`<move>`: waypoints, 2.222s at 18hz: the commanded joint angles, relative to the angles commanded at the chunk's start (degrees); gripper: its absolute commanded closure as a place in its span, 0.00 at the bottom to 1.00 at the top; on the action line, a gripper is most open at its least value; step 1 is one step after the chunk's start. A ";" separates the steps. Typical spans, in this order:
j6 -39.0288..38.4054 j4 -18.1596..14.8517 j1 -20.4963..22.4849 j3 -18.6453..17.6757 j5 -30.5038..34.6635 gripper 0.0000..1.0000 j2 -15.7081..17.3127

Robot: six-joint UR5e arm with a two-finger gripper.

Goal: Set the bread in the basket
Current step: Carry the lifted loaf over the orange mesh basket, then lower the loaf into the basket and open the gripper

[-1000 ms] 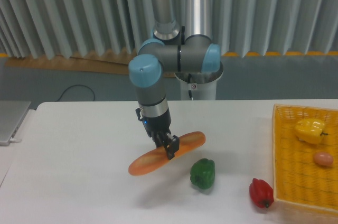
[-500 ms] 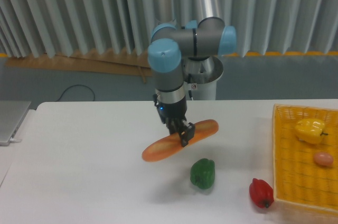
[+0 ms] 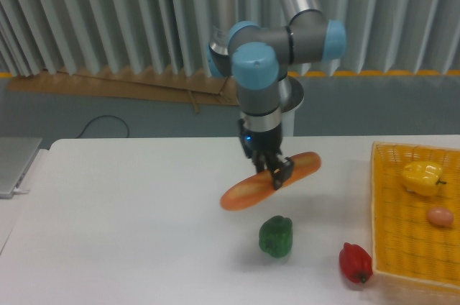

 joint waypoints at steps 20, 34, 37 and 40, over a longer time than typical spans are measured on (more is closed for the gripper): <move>2.91 1.75 15.57 1.14 4.03 0.43 -3.41; 4.49 4.13 16.80 5.71 7.21 0.43 -8.87; 4.58 5.70 17.67 6.24 7.29 0.43 -9.93; 4.93 6.33 17.76 6.85 7.29 0.43 -11.16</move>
